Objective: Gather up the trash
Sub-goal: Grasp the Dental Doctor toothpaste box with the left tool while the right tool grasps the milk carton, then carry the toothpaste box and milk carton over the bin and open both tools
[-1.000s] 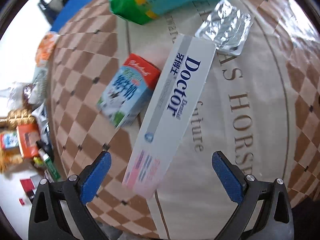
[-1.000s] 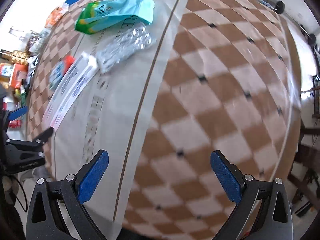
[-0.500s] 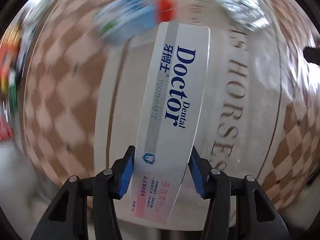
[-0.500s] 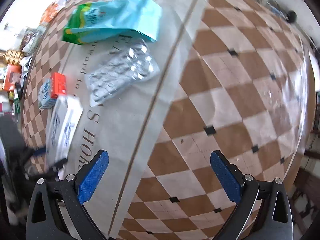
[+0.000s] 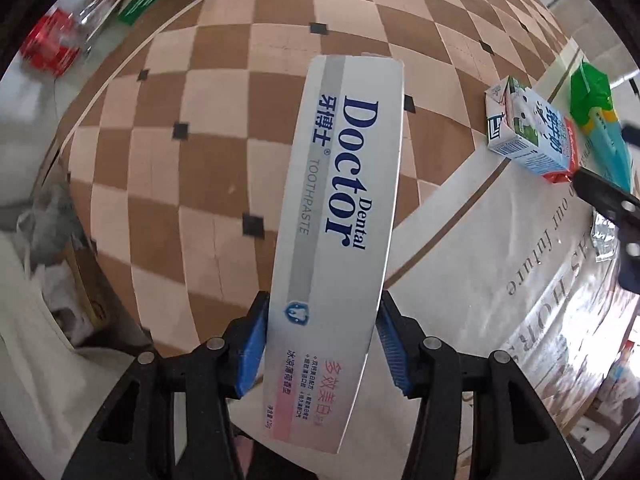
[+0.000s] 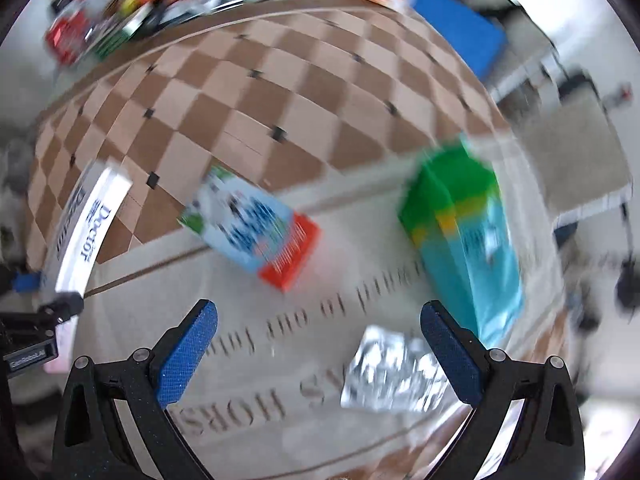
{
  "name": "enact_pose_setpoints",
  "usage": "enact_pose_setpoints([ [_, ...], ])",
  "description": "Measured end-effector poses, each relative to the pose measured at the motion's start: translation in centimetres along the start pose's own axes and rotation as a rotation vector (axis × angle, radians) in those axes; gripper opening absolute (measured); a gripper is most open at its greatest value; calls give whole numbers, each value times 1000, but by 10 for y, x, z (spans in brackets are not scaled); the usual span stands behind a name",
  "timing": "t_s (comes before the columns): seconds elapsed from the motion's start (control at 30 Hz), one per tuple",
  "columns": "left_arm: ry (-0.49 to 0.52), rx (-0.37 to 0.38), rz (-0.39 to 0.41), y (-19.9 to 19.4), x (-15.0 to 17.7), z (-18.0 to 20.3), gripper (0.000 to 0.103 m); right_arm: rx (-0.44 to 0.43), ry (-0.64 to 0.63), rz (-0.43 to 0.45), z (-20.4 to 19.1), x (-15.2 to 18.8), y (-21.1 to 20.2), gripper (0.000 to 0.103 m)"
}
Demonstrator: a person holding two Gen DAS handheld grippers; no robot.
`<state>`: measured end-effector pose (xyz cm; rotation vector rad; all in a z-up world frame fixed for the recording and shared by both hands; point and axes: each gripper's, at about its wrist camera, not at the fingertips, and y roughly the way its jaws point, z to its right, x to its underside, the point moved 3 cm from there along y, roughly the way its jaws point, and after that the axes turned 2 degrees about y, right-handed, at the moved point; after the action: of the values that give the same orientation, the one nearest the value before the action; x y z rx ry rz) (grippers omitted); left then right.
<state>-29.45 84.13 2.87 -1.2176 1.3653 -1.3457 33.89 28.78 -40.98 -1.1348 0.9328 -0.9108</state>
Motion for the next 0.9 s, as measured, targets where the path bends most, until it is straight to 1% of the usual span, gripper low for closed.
enact_pose_setpoints([
  [0.1, 9, -23, -16, 9, -2, -9, 50, 13, -176, -31, -28, -24, 20, 102],
  [0.17, -9, -10, -6, 9, -2, -14, 52, 27, -239, -42, -39, -35, 31, 102],
  [0.2, -16, -7, -6, 8, -1, -16, 52, 27, -263, -52, -42, -40, 37, 100],
  [0.23, -23, -5, -3, 8, -1, -18, 52, 19, -272, -55, -44, -43, 41, 97],
  [0.3, -22, -10, 3, 10, -3, -25, 51, -35, -280, -80, -47, -47, 51, 77],
  [0.37, -27, -6, 15, 10, 0, -26, 46, -43, -275, -96, -48, -45, 60, 75],
  [0.43, -31, -12, 38, 8, 9, -32, 46, -50, -262, -93, -45, -46, 62, 74],
  [0.47, -31, -17, 46, 6, 10, -33, 45, -54, -242, -99, -42, -46, 62, 73],
  [0.5, -34, -25, 55, 7, 3, -32, 45, -58, -214, -113, -38, -45, 63, 72],
  [0.57, -42, -39, 80, -5, 8, -26, 45, -69, -170, -120, -28, -45, 66, 70],
  [0.63, -47, -53, 105, -14, 13, -24, 45, -96, -57, -144, -14, -40, 66, 69],
  [0.73, -47, -66, 143, -26, 21, -14, 45, -171, 103, -147, 7, -29, 61, 66],
  [0.8, -41, -71, 171, -36, 30, -10, 45, -235, 216, -139, 20, -18, 57, 65],
  [0.9, -21, -80, 219, -55, 45, -7, 45, -261, 321, -109, 31, 0, 48, 64],
])
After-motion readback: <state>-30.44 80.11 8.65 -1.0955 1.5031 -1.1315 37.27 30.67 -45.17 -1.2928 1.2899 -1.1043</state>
